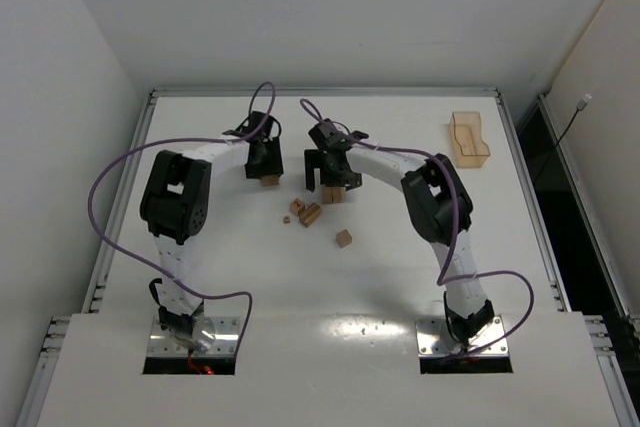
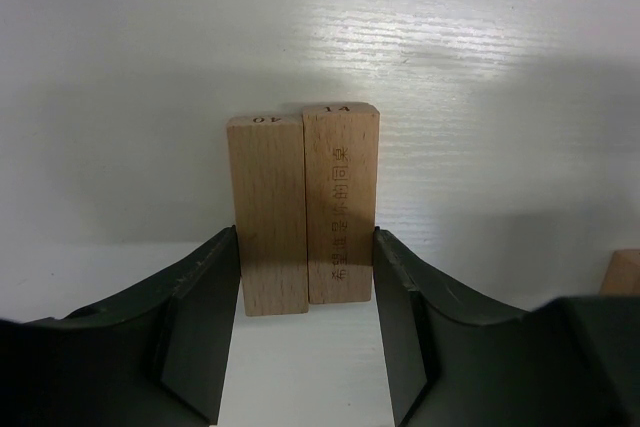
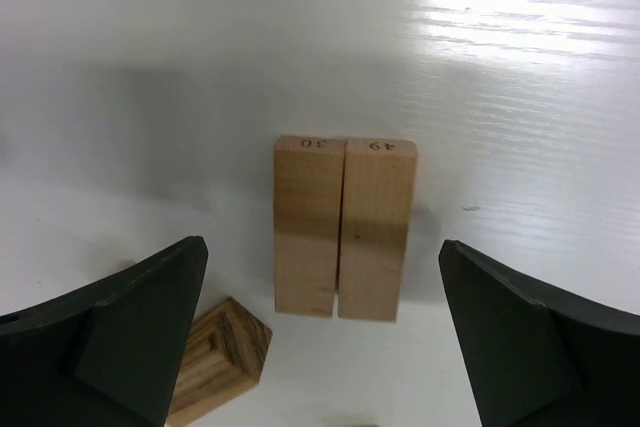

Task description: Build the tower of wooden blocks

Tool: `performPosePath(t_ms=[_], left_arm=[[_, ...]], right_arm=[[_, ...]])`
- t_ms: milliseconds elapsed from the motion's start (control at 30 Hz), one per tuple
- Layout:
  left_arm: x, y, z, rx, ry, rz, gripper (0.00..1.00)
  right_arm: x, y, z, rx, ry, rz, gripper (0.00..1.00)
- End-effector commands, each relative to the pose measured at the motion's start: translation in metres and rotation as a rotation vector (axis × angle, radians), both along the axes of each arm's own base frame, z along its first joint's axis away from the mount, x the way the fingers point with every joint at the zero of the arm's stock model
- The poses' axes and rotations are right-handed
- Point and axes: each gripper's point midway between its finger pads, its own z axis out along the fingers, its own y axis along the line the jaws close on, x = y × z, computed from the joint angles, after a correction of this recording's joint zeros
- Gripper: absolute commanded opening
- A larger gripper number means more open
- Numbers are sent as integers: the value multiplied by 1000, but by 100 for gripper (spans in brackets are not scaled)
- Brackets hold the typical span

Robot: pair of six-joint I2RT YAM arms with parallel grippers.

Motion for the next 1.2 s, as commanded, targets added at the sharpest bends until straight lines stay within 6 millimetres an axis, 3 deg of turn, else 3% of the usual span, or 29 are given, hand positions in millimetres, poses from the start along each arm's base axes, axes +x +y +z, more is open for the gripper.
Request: performPosePath(t_ms=[0, 33, 67, 167, 200, 300, 333, 367, 400, 433, 533, 633, 667, 800, 1000, 1167], left_arm=[[-5, 3, 24, -34, -32, 19, 0], [-2, 3, 30, -40, -51, 19, 0], [-5, 3, 31, -46, -50, 28, 0], [-3, 2, 49, -62, -87, 35, 0], [1, 4, 57, -54, -104, 44, 0], [-3, -13, 70, -51, -98, 21, 0], [-2, -24, 81, -71, -102, 9, 0], [-2, -29, 77, -72, -87, 9, 0], [-3, -38, 79, -94, -77, 3, 0], [-6, -53, 85, -99, -67, -17, 0], [-9, -79, 88, -121, -66, -39, 0], [-22, -105, 82, -119, -48, -67, 0], [-27, -118, 80, -105, -53, -91, 0], [-39, -138, 76, -79, -62, -99, 0], [-60, -164, 69, -30, -78, -136, 0], [-54, -171, 68, -16, -93, -113, 0]], right_arm=[[28, -2, 95, 70, -225, -3, 100], [32, -9, 108, 71, -258, -13, 100], [31, -15, 135, 72, -315, 0, 100], [35, -48, 170, 32, -404, -3, 100], [34, -62, 197, 44, -457, -11, 100], [29, -106, 212, -7, -485, -25, 100], [19, -122, 215, -14, -482, -47, 100], [12, -137, 210, -32, -456, -67, 98], [7, -150, 207, -34, -439, -105, 88], [-1, -176, 200, -38, -412, -157, 83], [-19, -215, 179, -50, -344, -239, 68], [-36, -234, 177, -53, -339, -286, 69], [-39, -234, 177, -53, -340, -286, 69], [-46, -251, 175, -67, -340, -329, 69], [-56, -257, 168, -40, -320, -347, 69], [-59, -260, 167, -21, -322, -364, 69]])
